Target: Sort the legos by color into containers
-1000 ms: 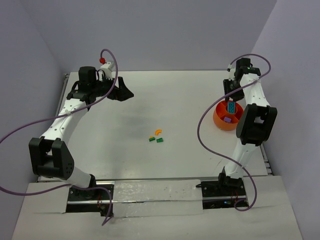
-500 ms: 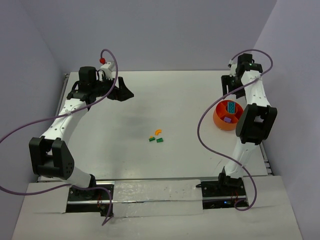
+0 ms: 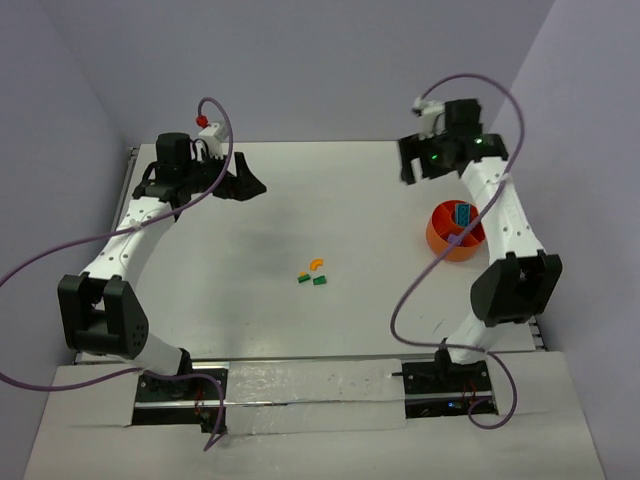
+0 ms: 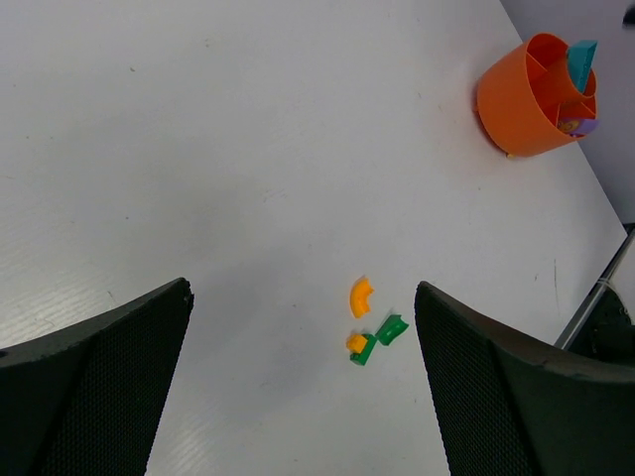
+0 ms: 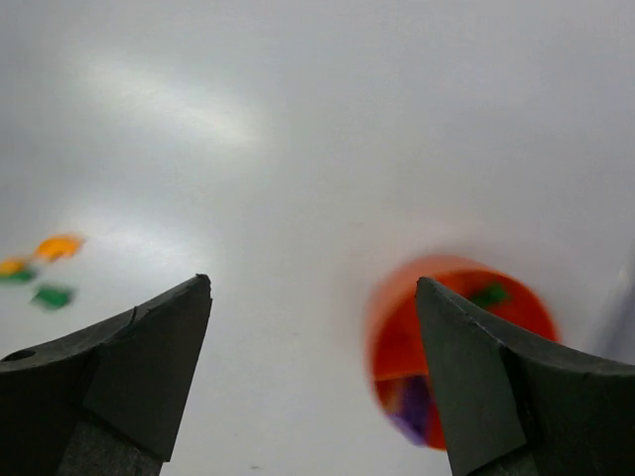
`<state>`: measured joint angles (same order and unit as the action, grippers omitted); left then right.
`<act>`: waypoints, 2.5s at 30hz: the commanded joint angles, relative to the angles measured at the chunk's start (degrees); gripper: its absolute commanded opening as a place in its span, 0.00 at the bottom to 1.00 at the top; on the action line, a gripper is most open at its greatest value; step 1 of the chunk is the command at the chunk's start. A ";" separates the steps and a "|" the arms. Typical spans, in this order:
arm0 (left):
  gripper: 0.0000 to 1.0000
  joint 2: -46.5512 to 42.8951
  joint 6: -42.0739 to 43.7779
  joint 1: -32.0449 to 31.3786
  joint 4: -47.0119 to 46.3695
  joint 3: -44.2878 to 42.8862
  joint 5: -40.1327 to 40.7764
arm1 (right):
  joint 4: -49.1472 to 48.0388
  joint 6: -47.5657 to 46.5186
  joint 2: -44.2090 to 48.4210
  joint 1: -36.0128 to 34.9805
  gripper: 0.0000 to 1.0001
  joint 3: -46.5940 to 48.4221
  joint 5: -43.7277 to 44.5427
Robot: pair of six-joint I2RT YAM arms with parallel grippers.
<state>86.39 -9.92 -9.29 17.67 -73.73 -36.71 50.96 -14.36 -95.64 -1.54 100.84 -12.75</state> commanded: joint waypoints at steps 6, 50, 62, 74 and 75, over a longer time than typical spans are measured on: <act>0.99 -3.05 1.02 3.14 -0.55 -0.37 -3.65 | -2.21 -10.07 5.09 -26.00 0.82 -21.95 -15.13; 0.99 -1.28 1.04 3.14 -1.94 -0.06 -4.69 | -17.38 -28.83 -13.13 -45.78 0.46 -27.17 -1.76; 0.99 -1.13 1.04 3.14 -2.03 -0.10 -4.61 | -18.00 -29.68 -14.14 -45.83 0.36 -28.68 -0.09; 0.99 -1.52 2.01 3.14 -0.94 -1.00 -4.19 | -10.47 -26.10 1.16 -40.79 0.00 -28.59 -7.32; 0.99 -1.63 2.41 3.14 -0.89 -1.23 -3.99 | -8.18 -25.33 3.80 -38.21 0.00 -26.85 -10.07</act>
<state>85.43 -9.05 -6.22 17.78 -73.71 -39.97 37.73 -42.39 -102.72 -45.71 70.27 -15.75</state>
